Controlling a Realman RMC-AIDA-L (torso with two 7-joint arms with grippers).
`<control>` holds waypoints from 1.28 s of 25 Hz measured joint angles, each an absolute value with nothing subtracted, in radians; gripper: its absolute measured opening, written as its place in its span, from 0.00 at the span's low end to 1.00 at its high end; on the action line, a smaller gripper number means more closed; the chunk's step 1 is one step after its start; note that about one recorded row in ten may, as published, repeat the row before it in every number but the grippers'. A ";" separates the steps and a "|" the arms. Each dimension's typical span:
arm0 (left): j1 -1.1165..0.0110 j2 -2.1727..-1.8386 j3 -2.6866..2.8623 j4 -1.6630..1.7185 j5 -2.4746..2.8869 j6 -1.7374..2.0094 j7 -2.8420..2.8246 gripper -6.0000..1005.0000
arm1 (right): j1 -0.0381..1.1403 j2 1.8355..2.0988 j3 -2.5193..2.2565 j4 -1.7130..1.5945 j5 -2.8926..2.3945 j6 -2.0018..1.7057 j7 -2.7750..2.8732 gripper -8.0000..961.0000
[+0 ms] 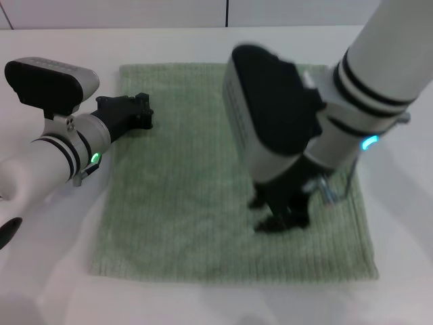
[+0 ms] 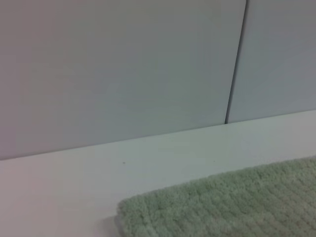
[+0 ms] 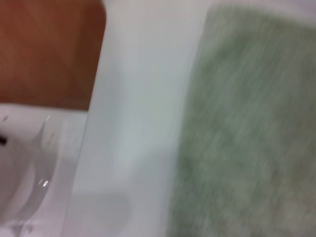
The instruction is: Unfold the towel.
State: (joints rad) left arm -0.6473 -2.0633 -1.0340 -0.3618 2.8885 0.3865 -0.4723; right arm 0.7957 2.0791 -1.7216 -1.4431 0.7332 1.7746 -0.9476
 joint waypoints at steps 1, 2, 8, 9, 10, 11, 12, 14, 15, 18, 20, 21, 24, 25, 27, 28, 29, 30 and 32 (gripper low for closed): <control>-0.648 -2.063 -1.034 -0.362 2.888 0.386 -0.472 0.02 | 0.774 2.082 -1.681 -1.485 0.737 1.721 -0.969 0.26; -0.648 -2.063 -1.034 -0.362 2.889 0.386 -0.472 0.02 | 0.774 2.082 -1.681 -1.485 0.737 1.721 -0.969 0.27; -0.649 -2.063 -1.034 -0.364 2.889 0.386 -0.473 0.02 | 0.695 2.084 -1.622 -1.521 0.660 1.393 -0.957 0.32; -0.650 -2.063 -1.034 -0.364 2.888 0.387 -0.473 0.02 | 0.675 2.085 -1.626 -1.534 0.642 1.333 -0.944 0.32; -0.649 -2.063 -1.034 -0.364 2.889 0.387 -0.473 0.02 | 0.651 2.086 -1.634 -1.550 0.617 1.256 -0.921 0.32; -0.649 -2.063 -1.034 -0.364 2.888 0.387 -0.473 0.02 | 0.602 2.087 -1.655 -1.582 0.569 1.107 -0.875 0.32; -0.649 -2.063 -1.034 -0.364 2.888 0.387 -0.473 0.02 | 0.602 2.087 -1.655 -1.582 0.569 1.107 -0.875 0.32; -0.647 -2.063 -1.034 -0.364 2.888 0.390 -0.472 0.02 | 0.558 2.089 -1.676 -1.606 0.536 0.974 -0.843 0.32; -0.645 -2.063 -1.037 -0.364 2.888 0.392 -0.473 0.02 | 0.534 2.091 -1.684 -1.614 0.530 0.912 -0.838 0.32; -0.641 -2.063 -1.050 -0.364 2.886 0.398 -0.473 0.02 | 0.465 2.092 -1.712 -1.627 0.533 0.723 -0.833 0.32; -0.606 -2.063 -1.093 -0.365 2.884 0.479 -0.473 0.02 | 0.430 2.092 -1.741 -1.626 0.536 0.620 -0.838 0.32; -0.590 -2.063 -1.107 -0.367 2.884 0.514 -0.473 0.02 | 0.415 2.092 -1.765 -1.619 0.535 0.562 -0.845 0.32; -0.534 -2.060 -1.141 -0.388 2.886 0.628 -0.473 0.02 | 0.414 2.092 -1.783 -1.608 0.524 0.530 -0.847 0.34; -0.516 -2.059 -1.150 -0.399 2.886 0.657 -0.473 0.05 | 0.417 2.092 -1.789 -1.603 0.519 0.516 -0.843 0.35; -0.494 -2.058 -1.159 -0.412 2.887 0.694 -0.473 0.11 | 0.418 2.092 -1.801 -1.594 0.513 0.469 -0.837 0.37; -0.494 -2.058 -1.159 -0.412 2.887 0.694 -0.473 0.14 | 0.413 2.092 -1.812 -1.583 0.512 0.421 -0.836 0.38; -0.455 -2.054 -1.169 -0.420 2.888 0.787 -0.468 0.17 | 0.406 2.092 -1.822 -1.571 0.511 0.370 -0.836 0.39; -0.455 -2.054 -1.169 -0.420 2.888 0.787 -0.468 0.20 | 0.397 2.092 -1.835 -1.553 0.510 0.295 -0.836 0.40; -0.442 -2.053 -1.172 -0.415 2.888 0.840 -0.463 0.25 | 0.376 2.092 -1.869 -1.502 0.509 0.117 -0.836 0.47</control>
